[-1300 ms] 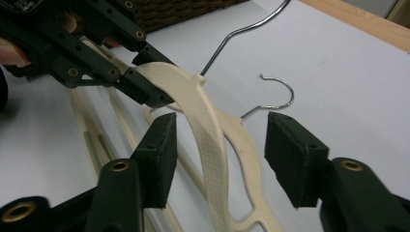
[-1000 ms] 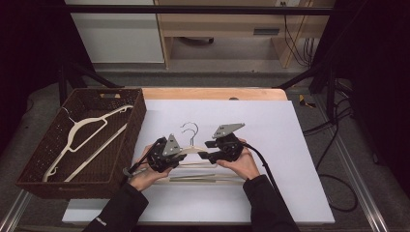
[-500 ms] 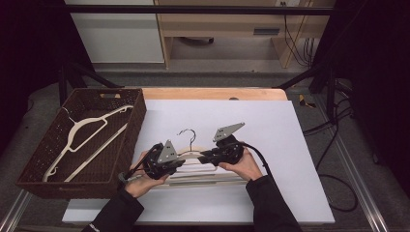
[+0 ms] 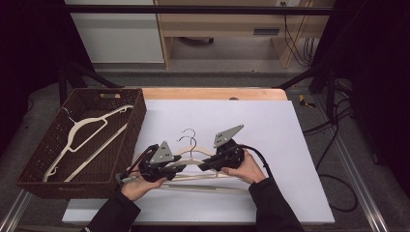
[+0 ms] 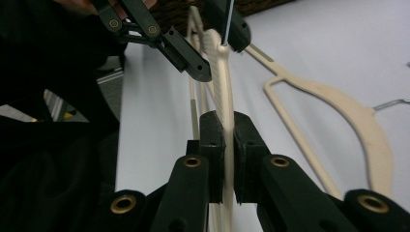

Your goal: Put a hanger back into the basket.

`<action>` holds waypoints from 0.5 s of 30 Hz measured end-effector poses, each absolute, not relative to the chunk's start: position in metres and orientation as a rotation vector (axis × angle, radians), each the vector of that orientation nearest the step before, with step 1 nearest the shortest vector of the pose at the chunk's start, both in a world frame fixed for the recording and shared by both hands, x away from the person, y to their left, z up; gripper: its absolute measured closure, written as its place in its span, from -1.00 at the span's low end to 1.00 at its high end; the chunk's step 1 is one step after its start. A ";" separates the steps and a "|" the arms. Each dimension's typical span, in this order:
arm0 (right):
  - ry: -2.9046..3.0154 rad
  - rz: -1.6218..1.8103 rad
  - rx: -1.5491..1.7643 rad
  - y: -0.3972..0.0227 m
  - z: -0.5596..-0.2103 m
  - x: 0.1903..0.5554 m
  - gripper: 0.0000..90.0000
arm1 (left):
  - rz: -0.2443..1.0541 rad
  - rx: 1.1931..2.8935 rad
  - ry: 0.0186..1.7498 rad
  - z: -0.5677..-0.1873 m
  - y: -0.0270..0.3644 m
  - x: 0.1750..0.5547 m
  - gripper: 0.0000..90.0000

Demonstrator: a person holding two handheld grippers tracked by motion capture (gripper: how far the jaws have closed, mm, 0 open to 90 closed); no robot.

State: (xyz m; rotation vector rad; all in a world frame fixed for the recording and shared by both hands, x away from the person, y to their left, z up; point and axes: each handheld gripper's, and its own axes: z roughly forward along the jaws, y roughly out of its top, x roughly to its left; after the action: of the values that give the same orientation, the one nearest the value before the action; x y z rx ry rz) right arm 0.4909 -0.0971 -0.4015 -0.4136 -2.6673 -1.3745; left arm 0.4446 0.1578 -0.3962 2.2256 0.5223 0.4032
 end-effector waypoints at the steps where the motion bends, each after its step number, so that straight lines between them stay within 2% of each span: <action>1: -2.651 -1.380 -0.407 -0.097 -0.400 0.489 0.91 | 0.394 2.219 0.523 -0.393 0.159 0.443 0.26; 3: -2.640 -1.390 -0.378 -0.098 -0.395 0.485 0.92 | 0.376 2.208 0.518 -0.388 0.161 0.440 0.12; 7: -2.653 -1.442 -0.358 -0.103 -0.384 0.478 0.93 | 0.336 2.188 0.490 -0.375 0.161 0.435 -0.03; 11: -2.644 -1.488 -0.335 -0.111 -0.376 0.474 0.93 | 0.338 2.203 0.444 -0.364 0.155 0.434 -0.03; 15: -2.665 -1.498 -0.326 -0.115 -0.370 0.471 0.93 | 0.317 2.191 0.429 -0.357 0.150 0.439 0.12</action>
State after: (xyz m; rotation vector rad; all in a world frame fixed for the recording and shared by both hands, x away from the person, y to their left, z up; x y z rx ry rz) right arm 0.4710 -0.1146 -0.3701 -0.3260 -2.6651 -1.4983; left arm 0.4394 0.1498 -0.3575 2.1915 0.4294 0.3172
